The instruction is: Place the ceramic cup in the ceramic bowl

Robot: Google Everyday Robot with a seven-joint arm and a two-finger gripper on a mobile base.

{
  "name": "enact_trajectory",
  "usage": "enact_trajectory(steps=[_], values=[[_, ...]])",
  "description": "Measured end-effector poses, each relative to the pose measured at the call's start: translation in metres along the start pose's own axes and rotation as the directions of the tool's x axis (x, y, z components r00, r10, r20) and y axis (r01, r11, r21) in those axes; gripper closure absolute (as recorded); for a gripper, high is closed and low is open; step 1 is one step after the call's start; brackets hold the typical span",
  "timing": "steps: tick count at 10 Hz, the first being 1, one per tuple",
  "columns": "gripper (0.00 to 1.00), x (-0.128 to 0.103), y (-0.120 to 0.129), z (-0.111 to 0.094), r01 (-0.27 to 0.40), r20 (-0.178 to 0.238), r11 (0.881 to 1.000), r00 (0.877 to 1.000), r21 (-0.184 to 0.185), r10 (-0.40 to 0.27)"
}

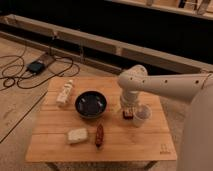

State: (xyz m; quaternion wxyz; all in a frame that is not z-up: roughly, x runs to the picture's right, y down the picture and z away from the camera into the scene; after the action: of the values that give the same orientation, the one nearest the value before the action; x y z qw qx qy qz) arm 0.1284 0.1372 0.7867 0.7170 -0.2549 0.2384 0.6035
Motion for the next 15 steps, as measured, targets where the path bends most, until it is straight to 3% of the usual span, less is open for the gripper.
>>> enact_trajectory(steps=[3,5,6,9,10,11,12,15], values=[[0.2,0.003,0.0,0.018,-0.008,-0.012,1.0,1.0,0.016,0.008],[0.26,0.004,0.002,0.026,-0.01,-0.021,1.0,1.0,0.012,0.011],[0.51,0.003,0.003,0.028,-0.025,-0.017,1.0,1.0,0.003,0.025],[0.8,0.0,-0.002,0.014,-0.032,-0.007,0.999,0.999,0.014,0.032],[0.91,-0.002,-0.006,0.006,-0.019,-0.001,0.999,1.0,0.036,0.019],[0.97,-0.004,-0.009,0.0,-0.012,0.0,0.999,1.0,0.052,0.012],[1.0,-0.011,-0.014,-0.013,0.011,0.011,0.996,1.0,0.092,-0.012],[1.0,-0.037,-0.005,-0.049,0.088,0.047,0.982,0.994,0.17,-0.097]])
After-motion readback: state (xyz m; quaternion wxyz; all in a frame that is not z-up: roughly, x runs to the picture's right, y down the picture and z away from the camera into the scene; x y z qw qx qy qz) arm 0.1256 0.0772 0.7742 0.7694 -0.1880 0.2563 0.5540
